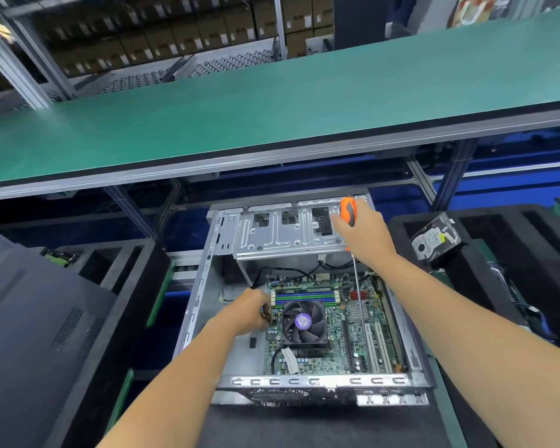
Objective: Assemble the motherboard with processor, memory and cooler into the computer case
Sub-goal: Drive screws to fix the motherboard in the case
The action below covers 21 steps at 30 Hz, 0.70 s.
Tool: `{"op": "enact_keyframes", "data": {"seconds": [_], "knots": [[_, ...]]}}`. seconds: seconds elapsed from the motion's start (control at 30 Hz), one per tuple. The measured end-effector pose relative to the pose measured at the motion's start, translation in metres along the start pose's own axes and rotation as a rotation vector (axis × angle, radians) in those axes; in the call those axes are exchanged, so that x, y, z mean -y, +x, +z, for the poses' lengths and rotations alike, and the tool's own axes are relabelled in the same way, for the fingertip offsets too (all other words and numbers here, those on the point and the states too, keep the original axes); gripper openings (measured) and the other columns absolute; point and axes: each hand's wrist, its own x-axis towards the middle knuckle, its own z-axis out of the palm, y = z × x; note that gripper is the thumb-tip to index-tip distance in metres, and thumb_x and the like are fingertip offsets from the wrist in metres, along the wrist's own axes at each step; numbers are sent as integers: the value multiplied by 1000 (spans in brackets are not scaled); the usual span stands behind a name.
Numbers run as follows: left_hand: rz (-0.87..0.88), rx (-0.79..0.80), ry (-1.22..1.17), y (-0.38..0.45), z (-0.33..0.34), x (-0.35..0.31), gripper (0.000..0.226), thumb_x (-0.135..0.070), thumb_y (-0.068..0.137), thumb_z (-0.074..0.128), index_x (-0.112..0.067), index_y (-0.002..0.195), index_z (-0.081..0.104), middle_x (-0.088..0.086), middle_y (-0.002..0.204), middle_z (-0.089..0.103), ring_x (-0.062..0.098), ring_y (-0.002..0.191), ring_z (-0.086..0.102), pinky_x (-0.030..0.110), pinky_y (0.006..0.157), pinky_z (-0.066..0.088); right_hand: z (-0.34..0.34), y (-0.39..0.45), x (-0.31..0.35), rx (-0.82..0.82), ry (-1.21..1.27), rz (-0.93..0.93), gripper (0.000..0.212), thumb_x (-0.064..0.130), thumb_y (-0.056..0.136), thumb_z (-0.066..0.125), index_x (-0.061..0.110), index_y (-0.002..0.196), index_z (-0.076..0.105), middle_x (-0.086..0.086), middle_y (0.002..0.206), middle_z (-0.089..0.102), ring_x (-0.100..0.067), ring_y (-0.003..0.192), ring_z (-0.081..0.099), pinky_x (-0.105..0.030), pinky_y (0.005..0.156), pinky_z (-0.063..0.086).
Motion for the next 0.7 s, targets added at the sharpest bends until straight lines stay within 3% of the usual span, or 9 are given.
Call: {"op": "enact_keyframes", "data": {"seconds": [0.1,0.2,0.27,0.37,0.4,0.47,0.57,0.7], "knots": [[8,35,82,-1,-11,-1,26,0,81,51,-12,100,64,4,95,57,23,87,56,35,72,49,-13,6,14,13,87,-24,36,38,97,52,20,73,31,2,65,36,-16,56,34,-32,54,29],[63,-41,119,-3,-34,-20,23,1,75,44,-11,76,64,3,80,63,21,72,57,30,61,47,-38,19,43,-26,217,-95,36,42,95,52,18,76,32,1,66,36,-16,57,35,-34,55,33],[139,-132,-25,-6,-48,-43,29,2,75,43,-19,68,62,-2,76,65,20,66,59,32,59,51,-58,24,65,-44,303,-169,35,45,93,52,19,78,34,2,63,41,-13,52,40,-31,54,38],[301,-140,-357,-13,-60,-89,17,-15,86,55,-30,85,63,-3,83,65,15,69,61,30,61,53,-91,28,88,-91,380,-266,31,42,94,54,25,76,34,15,52,40,-3,42,42,-18,45,38],[366,-90,-436,-14,-62,-106,7,-24,89,59,-28,93,63,0,86,66,12,69,61,25,61,52,-102,29,91,-104,401,-288,30,39,94,54,27,76,35,14,53,40,-4,42,43,-19,44,39],[473,-78,-459,-15,-63,-138,16,-32,92,59,-18,96,65,8,85,68,10,65,62,24,60,52,-126,26,97,-144,417,-327,29,36,96,55,25,78,35,4,60,40,-11,46,44,-25,46,42],[532,-121,-480,-15,-68,-187,22,-21,95,55,-2,86,64,13,74,68,15,57,63,29,56,54,-167,21,102,-248,377,-404,27,30,98,55,24,79,36,6,63,34,-9,50,39,-19,50,38],[691,-72,-554,-15,-73,-245,20,-10,95,53,-3,81,64,14,74,69,18,58,65,30,58,56,-218,14,100,-337,325,-470,28,22,98,55,9,82,36,4,64,31,-10,51,37,-22,51,36]]}}
